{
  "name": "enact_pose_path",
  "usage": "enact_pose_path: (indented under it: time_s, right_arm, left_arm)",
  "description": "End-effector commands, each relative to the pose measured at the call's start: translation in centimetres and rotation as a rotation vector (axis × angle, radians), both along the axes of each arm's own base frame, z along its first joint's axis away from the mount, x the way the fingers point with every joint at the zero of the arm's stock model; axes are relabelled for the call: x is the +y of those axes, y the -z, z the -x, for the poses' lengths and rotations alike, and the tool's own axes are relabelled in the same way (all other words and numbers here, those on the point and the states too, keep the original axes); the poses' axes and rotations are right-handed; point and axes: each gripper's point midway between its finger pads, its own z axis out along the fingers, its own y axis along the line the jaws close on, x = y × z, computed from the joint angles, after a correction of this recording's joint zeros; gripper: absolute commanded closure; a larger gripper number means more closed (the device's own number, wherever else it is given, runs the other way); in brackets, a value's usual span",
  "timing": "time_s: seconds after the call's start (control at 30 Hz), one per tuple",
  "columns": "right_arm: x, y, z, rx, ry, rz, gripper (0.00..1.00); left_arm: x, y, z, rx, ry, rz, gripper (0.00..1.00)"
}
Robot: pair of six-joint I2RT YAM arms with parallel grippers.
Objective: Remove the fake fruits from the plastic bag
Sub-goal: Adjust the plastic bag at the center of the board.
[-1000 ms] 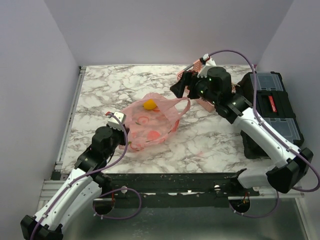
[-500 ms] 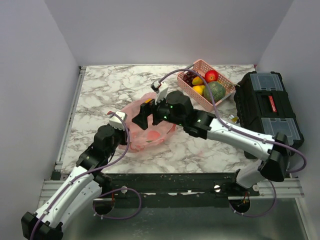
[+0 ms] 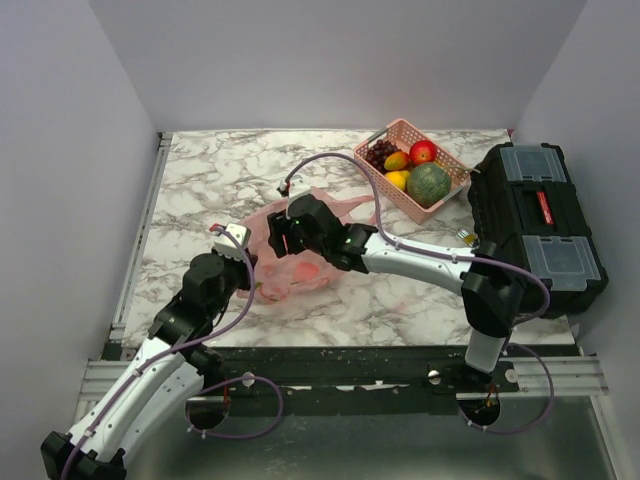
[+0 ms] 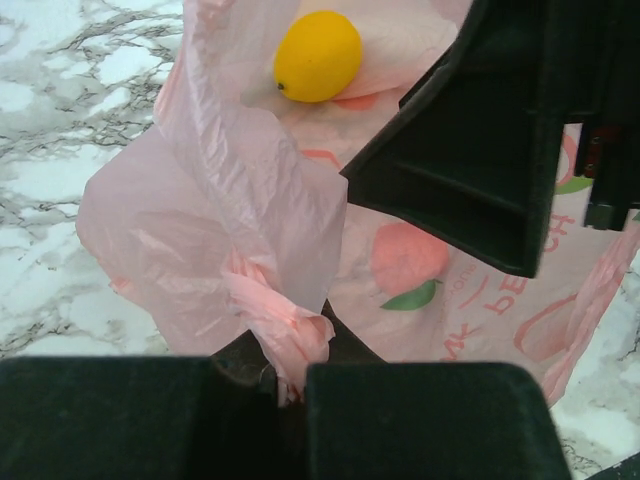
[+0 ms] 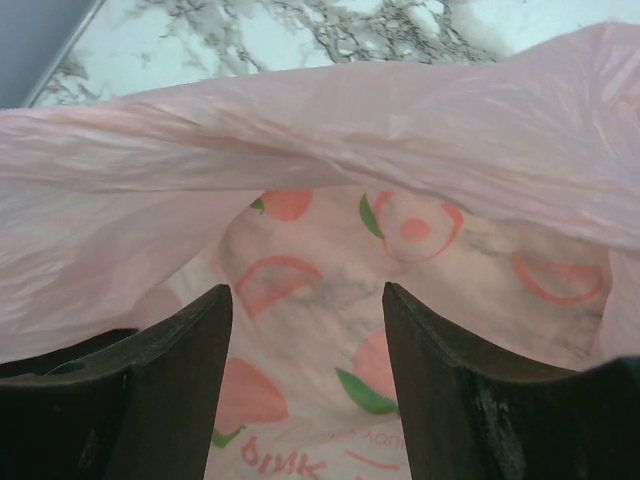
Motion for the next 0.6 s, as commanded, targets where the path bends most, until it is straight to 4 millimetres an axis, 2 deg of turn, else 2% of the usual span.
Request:
enact_pose_path:
  time_s: [0.0,0.17,0.33,0.43,0.57]
  right_arm:
    - [-1.0,0.9,-2.6,-0.059,0.125,0.066,0.35]
    - [-2.1,2.2,-3.8,-0.071,0.195,0.123,0.35]
    - [-3.5,3.1,-6.6,-0.11,0.276,0.159,0.34]
    - [-3.6,3.5,-7.7,-0.167,0.293,0.184,0.3]
    - [-3.9,3.2,-9.1,-0.233,0.351,0.125,0.24]
  left_arm:
    - [-0.2,-1.1,-0.2,-0.016,0.0,0.023,1.0]
    - [-0.6,-0.7,-0.1,0.006,0.022,0.024,1.0]
    - [-1.1,-0.4,0.0,0.027,0.051,0.023,1.0]
    - [-1.7,-0.4,0.1,0.034,0.077,0.033,1.0]
    - [-2.1,-0.3,0.2,0.049,0.095,0.043,1.0]
